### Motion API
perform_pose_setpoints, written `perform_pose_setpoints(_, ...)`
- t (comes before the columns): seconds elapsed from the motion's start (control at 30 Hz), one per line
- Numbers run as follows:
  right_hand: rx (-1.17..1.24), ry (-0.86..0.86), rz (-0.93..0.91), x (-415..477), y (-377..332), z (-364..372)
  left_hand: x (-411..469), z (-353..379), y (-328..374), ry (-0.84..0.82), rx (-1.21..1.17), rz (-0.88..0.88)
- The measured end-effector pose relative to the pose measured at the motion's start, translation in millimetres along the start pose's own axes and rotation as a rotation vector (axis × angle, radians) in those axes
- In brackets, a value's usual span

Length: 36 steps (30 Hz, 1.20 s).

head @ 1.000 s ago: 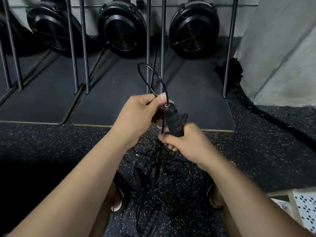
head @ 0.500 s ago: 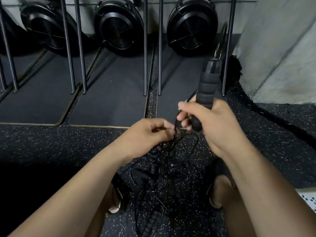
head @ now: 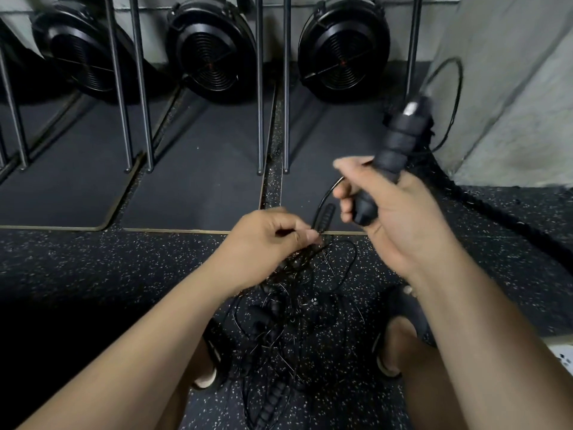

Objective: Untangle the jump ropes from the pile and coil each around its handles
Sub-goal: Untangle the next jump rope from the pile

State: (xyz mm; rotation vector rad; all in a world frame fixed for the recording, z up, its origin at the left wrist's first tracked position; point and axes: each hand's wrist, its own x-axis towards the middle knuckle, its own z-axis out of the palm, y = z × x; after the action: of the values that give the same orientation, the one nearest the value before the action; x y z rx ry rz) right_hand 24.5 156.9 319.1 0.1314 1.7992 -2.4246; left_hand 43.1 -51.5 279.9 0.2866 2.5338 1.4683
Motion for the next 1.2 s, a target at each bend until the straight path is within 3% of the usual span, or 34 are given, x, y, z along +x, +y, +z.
perform_pose_setpoints(0.13, -0.272, -0.055, 0.008, -4.6, 23.3, 8.6, 1.1, -7.0, 6.5, 0.119, -0.067, 0.109)
perform_pose_setpoints(0.27, -0.319, -0.039, -0.057, -7.5, 27.0, 16.6, 0.9, -14.1, 12.5, 0.232, -0.115, 0.148)
perform_pose_setpoints(0.47, -0.454, 0.006, -0.153, -7.4, 24.5, 24.9, 0.7, -15.2, 8.1, 0.136, -0.024, 0.178)
perform_pose_setpoints(0.7, -0.257, 0.075, -0.124, -4.4, 13.3, 25.8, -3.9, -15.2, 1.7, -0.026, -0.021, -0.029)
perform_pose_setpoints(0.8, -0.156, 0.079, -0.123, -3.9, 2.9, 20.0, -4.9, -15.9, -6.2, -0.159, 0.126, -0.089)
perform_pose_setpoints(0.9, -0.073, 0.08, -0.1, -4.5, -3.2, 15.4, -0.7, -7.6, -21.9, -0.095, 0.306, -0.105)
perform_pose_setpoints(1.03, -0.043, 0.097, -0.105, -2.3, -7.3, 9.2, 8.3, 0.1, -27.8, -0.05, 0.012, -0.188)
perform_pose_setpoints(1.2, -0.091, 0.088, -0.046, 4.4, 3.7, -1.1, 10.5, -8.8, -11.5, 0.061, -0.051, -0.143)
